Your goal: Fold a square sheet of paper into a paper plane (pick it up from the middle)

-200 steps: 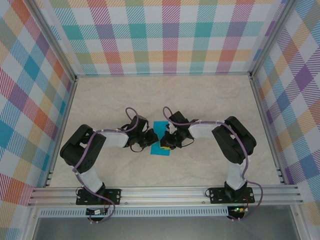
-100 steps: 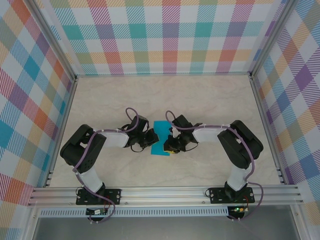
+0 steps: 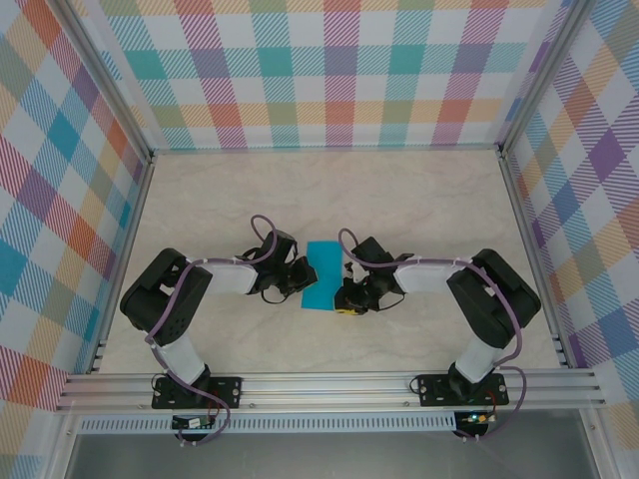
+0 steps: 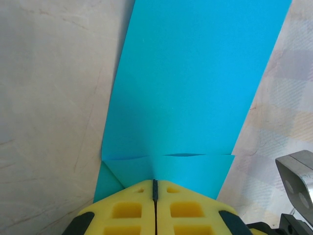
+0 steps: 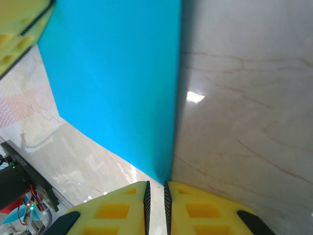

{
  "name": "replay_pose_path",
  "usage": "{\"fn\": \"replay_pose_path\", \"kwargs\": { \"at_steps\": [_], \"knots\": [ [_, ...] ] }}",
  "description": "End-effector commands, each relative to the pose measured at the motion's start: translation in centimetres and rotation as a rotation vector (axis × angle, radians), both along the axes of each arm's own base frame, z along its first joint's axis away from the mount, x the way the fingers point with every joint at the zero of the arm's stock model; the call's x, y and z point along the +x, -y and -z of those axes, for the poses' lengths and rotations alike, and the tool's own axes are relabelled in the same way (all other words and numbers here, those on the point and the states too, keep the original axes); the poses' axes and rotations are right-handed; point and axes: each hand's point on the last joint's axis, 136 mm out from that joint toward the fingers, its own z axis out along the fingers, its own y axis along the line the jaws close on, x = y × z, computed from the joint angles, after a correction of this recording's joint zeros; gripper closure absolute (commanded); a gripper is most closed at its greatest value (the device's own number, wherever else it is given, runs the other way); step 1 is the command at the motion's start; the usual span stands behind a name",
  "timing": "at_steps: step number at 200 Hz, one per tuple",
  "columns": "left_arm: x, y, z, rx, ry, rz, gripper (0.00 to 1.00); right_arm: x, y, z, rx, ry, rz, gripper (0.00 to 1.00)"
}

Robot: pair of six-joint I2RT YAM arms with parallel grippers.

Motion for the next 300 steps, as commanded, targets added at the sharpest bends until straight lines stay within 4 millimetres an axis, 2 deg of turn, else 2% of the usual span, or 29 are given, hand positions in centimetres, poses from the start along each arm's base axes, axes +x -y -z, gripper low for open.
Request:
{"fn": "replay_pose_path", "kwargs": {
  "at_steps": [1, 24, 44, 68, 94, 132, 164, 180, 218, 275, 300],
  "knots": [
    [-0.5, -0.8, 1.1, 0.057, -0.029, -0.021, 0.94, -0.2, 0.6, -0.9, -0.024, 0.016, 0.016, 0.82],
    [-0.4, -0.5, 0.7, 0.046, -0.023, -0.014, 0.93, 1.2, -0.6, -2.3, 0.023, 0.061, 0.030, 0.82],
    [-0.2, -0.3, 0.4, 0.042, -0.018, -0.010, 0.93, 2.0, -1.6, -2.6, 0.047, 0.064, 0.030, 0.82],
    [0.0, 0.0, 0.2, 0.035, -0.014, -0.005, 0.92, 2.4, -2.1, -1.4, 0.036, 0.038, 0.026, 0.83],
    [0.2, 0.4, -0.5, 0.021, -0.003, 0.001, 0.90, 1.9, -1.1, 0.7, -0.030, 0.009, 0.036, 0.84],
    [0.7, 1.1, -2.8, -0.002, 0.046, 0.031, 0.86, 0.8, 0.1, 3.0, -0.085, -0.038, 0.043, 0.90],
    [0.4, 1.4, -5.0, -0.011, 0.094, 0.050, 0.85, 0.8, 0.5, 3.3, -0.109, -0.037, 0.048, 0.91],
    [-0.3, 1.6, -5.5, -0.011, 0.102, 0.059, 0.86, 0.9, 0.4, 3.3, -0.110, -0.036, 0.050, 0.91],
    [-1.9, 1.7, -4.1, -0.001, 0.074, 0.042, 0.93, 0.9, 0.5, 3.4, -0.117, -0.040, 0.052, 0.91],
    [-2.8, 4.4, -2.4, -0.038, 0.044, 0.068, 0.96, 0.7, 0.7, 3.6, -0.127, -0.045, 0.053, 0.91],
    [-3.3, 4.2, -1.1, -0.002, 0.023, 0.067, 0.96, 0.7, 0.8, 3.7, -0.132, -0.045, 0.052, 0.91]
  ]
}}
